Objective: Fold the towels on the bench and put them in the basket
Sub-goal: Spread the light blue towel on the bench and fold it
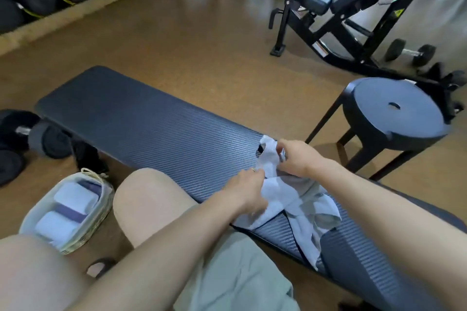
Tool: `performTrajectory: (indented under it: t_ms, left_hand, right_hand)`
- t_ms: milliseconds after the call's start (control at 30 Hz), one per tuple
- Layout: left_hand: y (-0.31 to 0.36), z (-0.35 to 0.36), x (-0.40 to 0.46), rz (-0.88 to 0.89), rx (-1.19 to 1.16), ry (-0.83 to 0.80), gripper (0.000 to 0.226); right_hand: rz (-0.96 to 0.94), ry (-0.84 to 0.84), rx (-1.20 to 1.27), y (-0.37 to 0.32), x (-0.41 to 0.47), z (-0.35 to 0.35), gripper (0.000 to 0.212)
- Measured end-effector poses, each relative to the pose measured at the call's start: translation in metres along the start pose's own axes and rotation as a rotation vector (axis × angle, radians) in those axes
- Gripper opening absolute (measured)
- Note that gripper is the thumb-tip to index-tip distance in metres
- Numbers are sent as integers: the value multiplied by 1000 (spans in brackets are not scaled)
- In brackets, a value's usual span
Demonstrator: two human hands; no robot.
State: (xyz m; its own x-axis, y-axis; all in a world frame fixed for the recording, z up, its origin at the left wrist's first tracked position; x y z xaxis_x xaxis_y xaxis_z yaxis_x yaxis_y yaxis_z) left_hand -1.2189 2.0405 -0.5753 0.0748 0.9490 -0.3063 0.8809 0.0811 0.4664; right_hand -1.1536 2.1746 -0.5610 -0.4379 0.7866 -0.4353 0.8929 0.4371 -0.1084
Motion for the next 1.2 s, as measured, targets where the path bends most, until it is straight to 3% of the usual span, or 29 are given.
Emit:
performTrajectory:
  t_ms: [100,333,400,500,567,633,700,767,800,933,1000,1100,1200]
  left_hand:
    - [-7,4,-3,-33,-13,39,11]
    - [-75,-91,-38,-239,-267,326,9]
    - [-95,-116,-55,-263,-221,356,6]
    - [-108,-135,-73,-214,-172,367,6]
    - [-109,-138,-79,-176,-220,357,13]
    - [-110,-141,-82,-154,-284,368,19]
    - [-112,-143,-82,-146,-297,391,19]
    - [-113,-148,-83,-141,-250,432,16]
    - [-113,-151,-85,-141,-225,455,15]
    - [-117,-168,-96,-136,-105,505,15]
    - [-117,-179,-102,-94,-106,535,21]
    - [-115,-192,-109,-17,-243,599,30]
    - [-108,-202,-111,30,-204,623,35]
  right_hand:
    - [-32,35,99,-10,-2,-1,10]
    - [116,60,651,-28,8,-56,14]
    - [190,19,602,-27,16,-57,12]
    - [216,-26,446,-30,21,-46,37]
    - [33,88,431,-50,17,-52,51]
    - [-291,172,347,-88,1,-59,65]
    - [-457,-33,231,-118,-13,-38,64]
    - [-403,-365,194,-129,-24,-2,42]
    - [-379,-390,172,-132,-25,6,33]
    - [-383,-70,194,-135,-15,-21,26]
    - [-307,-139,260,-130,-7,-33,31]
    - [-184,-411,204,-126,-8,-31,63]
    - [-154,-388,124,-128,-2,-33,59]
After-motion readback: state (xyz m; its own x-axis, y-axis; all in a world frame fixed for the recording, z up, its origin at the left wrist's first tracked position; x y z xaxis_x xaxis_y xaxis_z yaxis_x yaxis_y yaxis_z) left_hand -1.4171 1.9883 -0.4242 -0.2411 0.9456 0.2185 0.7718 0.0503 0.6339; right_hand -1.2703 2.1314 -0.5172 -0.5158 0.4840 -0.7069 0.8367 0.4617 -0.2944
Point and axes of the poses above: each hand's wrist, its own x-axis towards the middle knuckle, its own z-axis out of the palm, y = z × x, the point moved 8 cm from there along x, towards the middle knuckle, and after that the axes turned 14 degrees about z, right-handed, at the moved point
